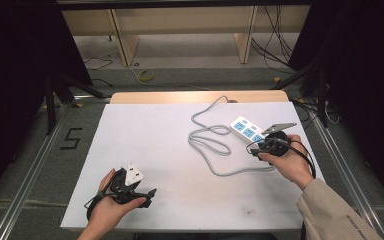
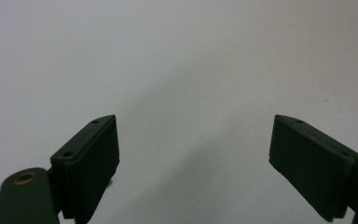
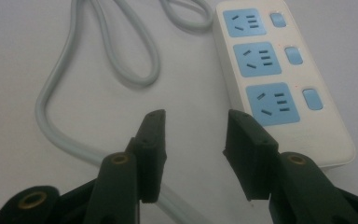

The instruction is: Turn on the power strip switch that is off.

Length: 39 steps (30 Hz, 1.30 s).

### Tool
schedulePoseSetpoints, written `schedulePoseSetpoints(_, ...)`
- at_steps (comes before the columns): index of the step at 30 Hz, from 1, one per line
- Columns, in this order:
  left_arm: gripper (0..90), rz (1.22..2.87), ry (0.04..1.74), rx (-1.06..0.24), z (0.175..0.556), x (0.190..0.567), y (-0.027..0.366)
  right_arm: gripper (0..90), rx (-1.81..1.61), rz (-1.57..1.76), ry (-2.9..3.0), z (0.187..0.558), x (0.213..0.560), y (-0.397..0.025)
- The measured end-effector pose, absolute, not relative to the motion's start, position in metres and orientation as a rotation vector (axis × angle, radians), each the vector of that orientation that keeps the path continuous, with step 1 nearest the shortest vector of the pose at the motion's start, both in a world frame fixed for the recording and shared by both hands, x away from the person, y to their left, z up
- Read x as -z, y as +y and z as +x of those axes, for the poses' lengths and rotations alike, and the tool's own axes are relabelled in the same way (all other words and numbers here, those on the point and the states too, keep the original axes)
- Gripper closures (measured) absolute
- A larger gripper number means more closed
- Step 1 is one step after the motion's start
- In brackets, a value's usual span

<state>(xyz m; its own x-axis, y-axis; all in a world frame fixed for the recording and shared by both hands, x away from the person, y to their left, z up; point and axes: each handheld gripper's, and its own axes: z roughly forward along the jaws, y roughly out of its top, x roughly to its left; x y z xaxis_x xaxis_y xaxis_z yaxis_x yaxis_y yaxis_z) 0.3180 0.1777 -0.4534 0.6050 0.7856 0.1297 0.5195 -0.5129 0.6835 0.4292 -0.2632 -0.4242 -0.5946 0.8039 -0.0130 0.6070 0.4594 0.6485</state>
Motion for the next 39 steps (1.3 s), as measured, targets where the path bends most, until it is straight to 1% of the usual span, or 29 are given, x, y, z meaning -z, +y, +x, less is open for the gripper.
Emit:
schedulePoseSetpoints(14, 15.6, 2.228, 1.028, -0.578, 0.318, 0.453, 0.178, 54.2, -0.916, 1.202, 2.397, 0.413, 0.428, -0.263)
schedulePoseSetpoints(23, 15.6, 2.227, 1.029, -0.58, 0.318, 0.453, 0.178, 50.8, -0.925, 1.187, 2.399, 0.399, 0.436, -0.264)
schedulePoseSetpoints(32, 15.6, 2.226, 1.029, -0.581, 0.318, 0.453, 0.178, 46.4, -0.971, 1.193, 2.381, 0.387, 0.438, -0.266)
schedulePoseSetpoints(39, 15.6, 2.225, 1.03, -0.581, 0.317, 0.453, 0.178, 44.8, -0.999, 1.199, 2.371, 0.376, 0.44, -0.267)
